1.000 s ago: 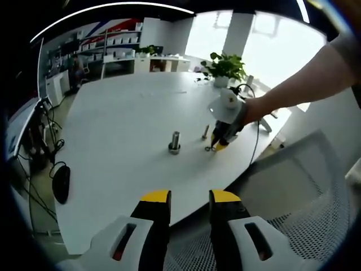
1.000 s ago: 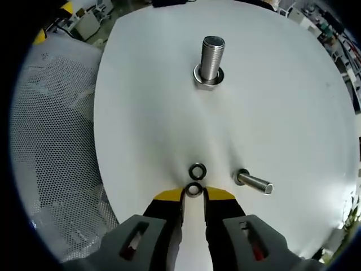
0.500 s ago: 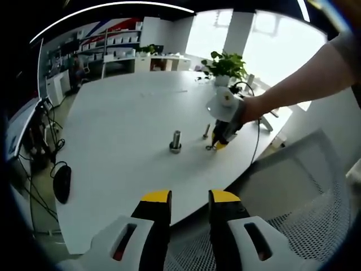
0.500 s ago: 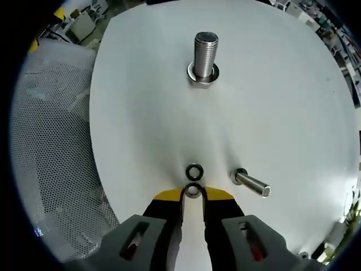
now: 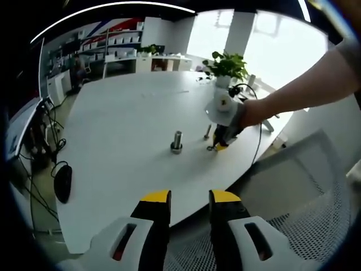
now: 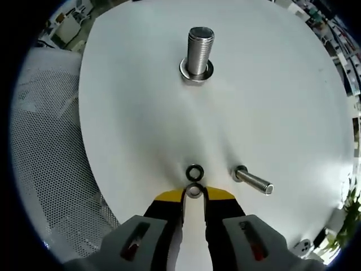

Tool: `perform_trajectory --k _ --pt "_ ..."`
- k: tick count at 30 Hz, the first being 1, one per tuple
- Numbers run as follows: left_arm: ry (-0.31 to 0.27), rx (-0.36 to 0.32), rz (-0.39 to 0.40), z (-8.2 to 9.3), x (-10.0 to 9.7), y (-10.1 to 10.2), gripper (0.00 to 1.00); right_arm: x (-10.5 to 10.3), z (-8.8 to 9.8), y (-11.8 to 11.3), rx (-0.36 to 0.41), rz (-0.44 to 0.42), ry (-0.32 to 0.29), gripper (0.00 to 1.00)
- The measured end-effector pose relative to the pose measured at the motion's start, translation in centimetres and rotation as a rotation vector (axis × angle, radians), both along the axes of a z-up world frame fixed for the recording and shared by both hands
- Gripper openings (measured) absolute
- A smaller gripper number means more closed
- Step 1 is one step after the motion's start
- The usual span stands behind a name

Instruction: Place the washer onto the threaded stud by aligning its center hole with the stud, sliding it down to the base, and recovering from edge contact or off-axis alignment until the washer reaches the visible bottom stop.

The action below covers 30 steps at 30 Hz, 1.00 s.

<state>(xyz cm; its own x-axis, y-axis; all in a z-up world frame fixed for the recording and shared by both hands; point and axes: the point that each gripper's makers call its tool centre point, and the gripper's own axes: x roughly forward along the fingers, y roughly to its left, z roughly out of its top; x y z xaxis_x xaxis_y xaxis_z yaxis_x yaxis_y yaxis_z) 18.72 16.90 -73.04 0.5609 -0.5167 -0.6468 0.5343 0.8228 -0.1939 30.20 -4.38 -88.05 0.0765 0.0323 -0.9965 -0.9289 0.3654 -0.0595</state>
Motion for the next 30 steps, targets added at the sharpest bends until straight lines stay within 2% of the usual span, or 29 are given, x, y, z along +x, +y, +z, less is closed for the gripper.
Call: perform_trajectory --k 18,26,30 --pt "0.004 0.003 0.009 -0.01 0.03 0.15 0.25 0.11 0.05 -0.03 0.016 -0.051 -0.007 0.16" --pt "0.003 -0.002 0.009 0.03 0.02 0.11 0.24 0.08 -0.03 0.13 -0.036 -0.052 -0.005 0.15" --pt "-0.001 -0.005 0.015 0.07 0.11 0.18 0.24 0.08 0.0 -0.1 -0.038 -0.064 -0.013 0.15"
